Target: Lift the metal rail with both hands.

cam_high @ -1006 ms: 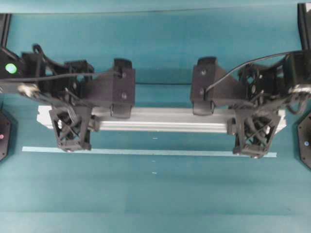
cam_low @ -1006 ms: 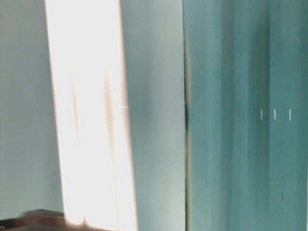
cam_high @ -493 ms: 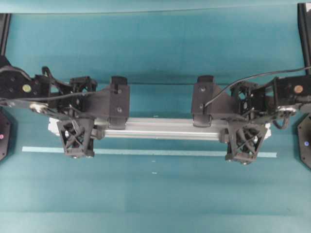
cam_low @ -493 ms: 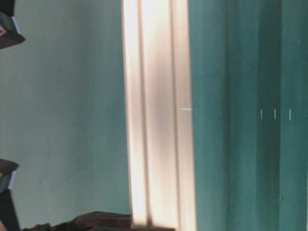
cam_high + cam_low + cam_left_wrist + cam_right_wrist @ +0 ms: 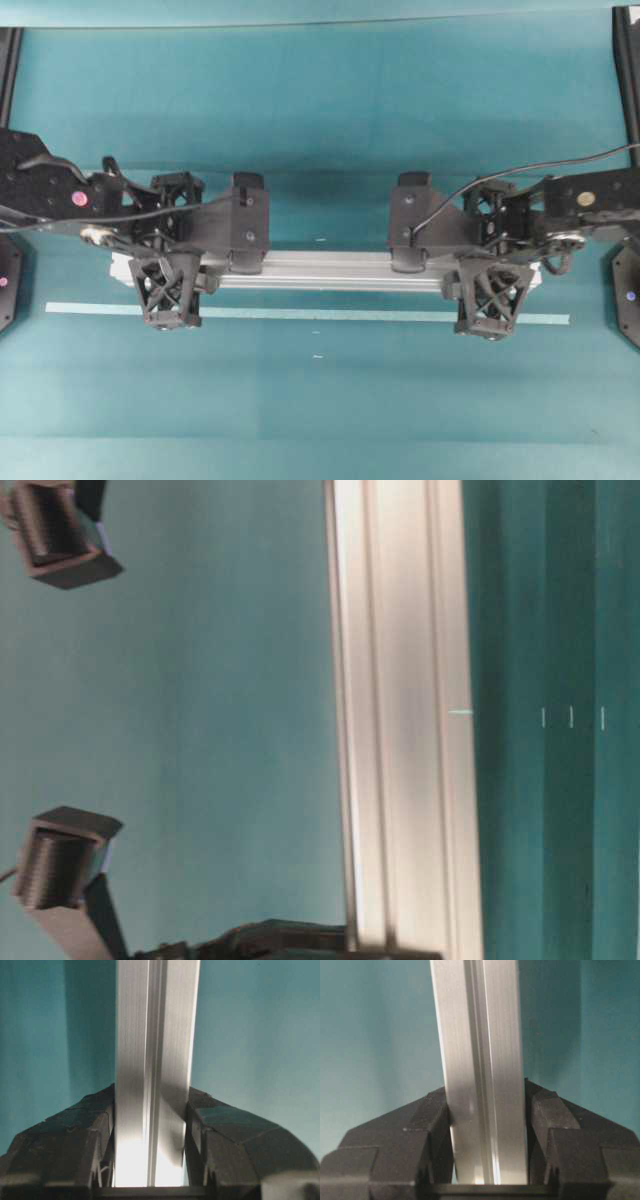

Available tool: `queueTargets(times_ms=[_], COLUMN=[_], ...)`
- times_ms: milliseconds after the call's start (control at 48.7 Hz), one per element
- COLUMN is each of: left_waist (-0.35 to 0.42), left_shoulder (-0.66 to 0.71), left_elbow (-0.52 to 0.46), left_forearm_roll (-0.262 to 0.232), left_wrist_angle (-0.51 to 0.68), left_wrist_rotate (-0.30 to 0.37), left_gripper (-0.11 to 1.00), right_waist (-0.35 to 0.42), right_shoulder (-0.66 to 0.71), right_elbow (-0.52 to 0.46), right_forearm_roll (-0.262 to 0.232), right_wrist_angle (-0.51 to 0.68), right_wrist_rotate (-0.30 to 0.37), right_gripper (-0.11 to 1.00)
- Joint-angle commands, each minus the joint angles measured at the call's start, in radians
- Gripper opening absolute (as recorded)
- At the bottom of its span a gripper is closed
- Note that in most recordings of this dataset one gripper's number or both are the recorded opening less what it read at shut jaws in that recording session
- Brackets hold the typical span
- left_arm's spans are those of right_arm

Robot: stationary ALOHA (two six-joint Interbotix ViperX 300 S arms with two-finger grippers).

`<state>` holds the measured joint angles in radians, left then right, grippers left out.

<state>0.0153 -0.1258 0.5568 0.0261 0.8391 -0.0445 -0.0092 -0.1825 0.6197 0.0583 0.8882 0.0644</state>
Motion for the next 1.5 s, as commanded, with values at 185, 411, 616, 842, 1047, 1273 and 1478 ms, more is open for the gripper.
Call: queueTargets(times_ms=[185, 411, 616, 842, 1047, 1273, 1478], left_waist=[0.002, 0.000, -0.002, -0.002, -0.002, 0.000, 0.000], left_shoulder=[0.008, 0.014, 0.031, 0.072, 0.097, 0.101, 0.104], left_elbow=[0.044, 0.101, 0.127, 0.132, 0.130, 0.130, 0.132], left_forearm_roll=[0.002, 0.002, 0.002, 0.002, 0.002, 0.002, 0.002], left_wrist_angle=[-0.074, -0.155, -0.207, -0.244, -0.272, -0.273, -0.275], left_wrist_rotate=[-0.041, -0.043, -0.035, -0.029, -0.029, -0.029, -0.028], left_gripper=[0.28, 0.28, 0.28, 0.28, 0.28, 0.28, 0.28], right_waist=[0.005, 0.017, 0.020, 0.023, 0.023, 0.025, 0.032], right_shoulder=[0.051, 0.101, 0.126, 0.138, 0.147, 0.155, 0.175], right_elbow=[0.003, 0.006, 0.025, 0.061, 0.097, 0.110, 0.114], right_forearm_roll=[0.002, 0.002, 0.008, 0.014, 0.020, 0.046, 0.049], right_wrist_angle=[-0.037, -0.074, -0.104, -0.155, -0.199, -0.239, -0.264], right_wrist_rotate=[-0.008, -0.009, -0.008, -0.006, -0.003, -0.005, -0.003], right_gripper=[0.37, 0.37, 0.37, 0.37, 0.37, 0.37, 0.37])
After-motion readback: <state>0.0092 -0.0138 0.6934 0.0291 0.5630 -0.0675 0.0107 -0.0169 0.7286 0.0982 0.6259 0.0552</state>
